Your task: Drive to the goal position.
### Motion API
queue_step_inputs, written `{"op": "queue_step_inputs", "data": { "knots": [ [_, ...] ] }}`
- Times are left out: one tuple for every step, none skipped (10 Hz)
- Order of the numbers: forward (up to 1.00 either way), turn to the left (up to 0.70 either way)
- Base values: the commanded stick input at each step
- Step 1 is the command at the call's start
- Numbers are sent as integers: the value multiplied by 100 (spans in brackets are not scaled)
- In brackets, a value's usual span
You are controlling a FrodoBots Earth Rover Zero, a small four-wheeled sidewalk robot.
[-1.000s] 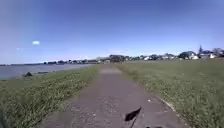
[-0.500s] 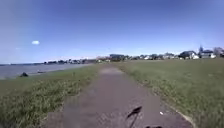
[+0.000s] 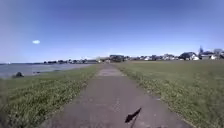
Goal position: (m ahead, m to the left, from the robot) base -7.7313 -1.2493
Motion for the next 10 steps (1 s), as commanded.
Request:
{"op": "queue_step_inputs", "data": {
  "knots": [
    [70, 4],
    [70, 4],
    [70, 4],
    [70, 4],
    [70, 4],
    [70, 4],
    [70, 4],
    [70, 4],
    [70, 4],
    [70, 4]
  ]
}}
